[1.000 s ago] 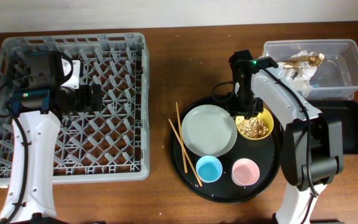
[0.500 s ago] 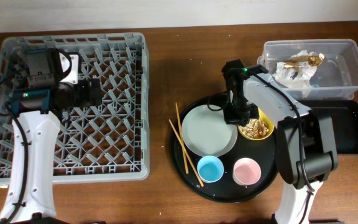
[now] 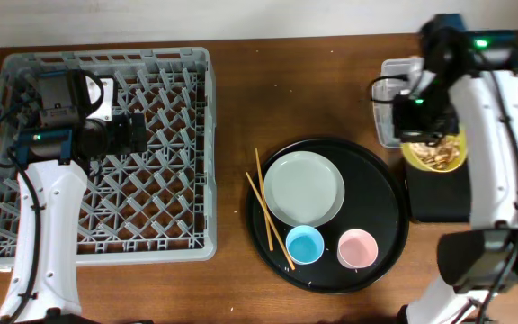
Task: Sort waste into correct bins and load items into the dishwasher rack
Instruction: 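Grasp the yellow bowl with the right gripper and tip scraps onto the black tray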
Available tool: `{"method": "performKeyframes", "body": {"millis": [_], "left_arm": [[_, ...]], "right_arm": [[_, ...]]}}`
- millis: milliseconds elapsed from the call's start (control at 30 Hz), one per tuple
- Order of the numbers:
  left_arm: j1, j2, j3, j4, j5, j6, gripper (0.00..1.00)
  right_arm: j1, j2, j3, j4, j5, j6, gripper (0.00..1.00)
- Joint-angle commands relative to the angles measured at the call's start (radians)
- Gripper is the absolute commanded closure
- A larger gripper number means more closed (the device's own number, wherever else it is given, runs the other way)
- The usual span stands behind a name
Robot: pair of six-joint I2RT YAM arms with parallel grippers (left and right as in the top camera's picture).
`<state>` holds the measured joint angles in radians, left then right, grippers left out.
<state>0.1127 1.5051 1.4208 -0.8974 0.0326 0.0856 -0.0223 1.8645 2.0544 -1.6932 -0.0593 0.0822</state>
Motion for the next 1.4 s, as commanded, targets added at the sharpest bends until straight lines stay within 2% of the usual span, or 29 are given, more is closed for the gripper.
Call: {"method": "performKeyframes", "body": {"millis": [0, 100, 267, 333, 400, 500, 600, 667, 833, 900, 1033, 1133, 1200, 1233, 1267, 1333, 1367], "left_arm": [[0.005, -0.012, 0.014, -0.001, -0.003, -0.006, 0.01], [0.006, -0.012, 0.014, -0.001, -0.003, -0.006, 0.01], [0.005, -0.012, 0.014, -0.001, -0.003, -0.006, 0.01], [0.005, -0.012, 0.014, -0.002, -0.003, -0.006, 0.01], [0.005, -0.012, 0.014, -0.002, -0.003, -0.006, 0.01], [0.005, -0.012, 0.014, -0.001, -0.003, -0.006, 0.01], [0.006, -0.012, 0.014, -0.002, -0.003, -0.006, 0.01], [0.005, -0.012, 0.014, -0.002, -0.003, -0.006, 0.01], [0.005, -0.012, 0.014, -0.001, -0.003, -0.006, 0.01], [0.005, -0.012, 0.014, -0.001, -0.003, -0.006, 0.01], [0.005, -0.012, 0.014, -0.001, -0.003, -0.006, 0.01], [0.005, -0.012, 0.014, -0.001, -0.003, -0.006, 0.01], [0.005, -0.012, 0.014, -0.001, -0.003, -0.006, 0.01], [0.005, -0.012, 0.014, -0.001, -0.003, -0.006, 0.01], [0.006, -0.012, 0.014, -0.002, -0.003, -0.006, 0.01], [0.005, -0.012, 0.014, -0.001, -0.003, -0.006, 0.01], [0.005, -0.012, 0.014, -0.002, -0.003, -0.006, 0.01]], "right_arm": [[-0.107, -0.078, -0.035, -0.002, -0.128, -0.126, 0.96], [-0.250, -0.080, -0.221, 0.142, -0.369, -0.259, 0.96], [-0.454, -0.079, -0.539, 0.401, -0.634, -0.320, 0.96], [-0.589, -0.079, -0.655, 0.456, -0.844, -0.473, 0.96], [-0.725, -0.078, -0.703, 0.456, -1.033, -0.624, 0.96], [-0.854, -0.078, -0.737, 0.463, -1.171, -0.708, 0.96], [-0.894, -0.076, -0.738, 0.463, -1.225, -0.808, 0.96], [-0.895, -0.071, -0.757, 0.475, -1.225, -0.827, 0.96], [-0.895, -0.066, -0.789, 0.514, -1.387, -0.724, 0.96], [-0.896, -0.061, -0.789, 0.552, -1.366, -0.643, 0.96], [-0.896, -0.059, -0.789, 0.616, -1.412, -0.355, 0.96], [-0.896, -0.059, -0.788, 0.617, -1.453, -0.298, 0.96], [-0.904, -0.059, -0.789, 0.638, -1.463, -0.183, 0.96], [-0.924, -0.059, -0.789, 0.712, -1.460, -0.114, 0.96], [-0.930, -0.059, -0.788, 0.720, -1.460, -0.111, 0.96], [-0.938, -0.059, -0.789, 0.729, -1.455, -0.270, 0.96], [-0.933, -0.059, -0.789, 0.730, -1.456, -0.291, 0.96]]}}
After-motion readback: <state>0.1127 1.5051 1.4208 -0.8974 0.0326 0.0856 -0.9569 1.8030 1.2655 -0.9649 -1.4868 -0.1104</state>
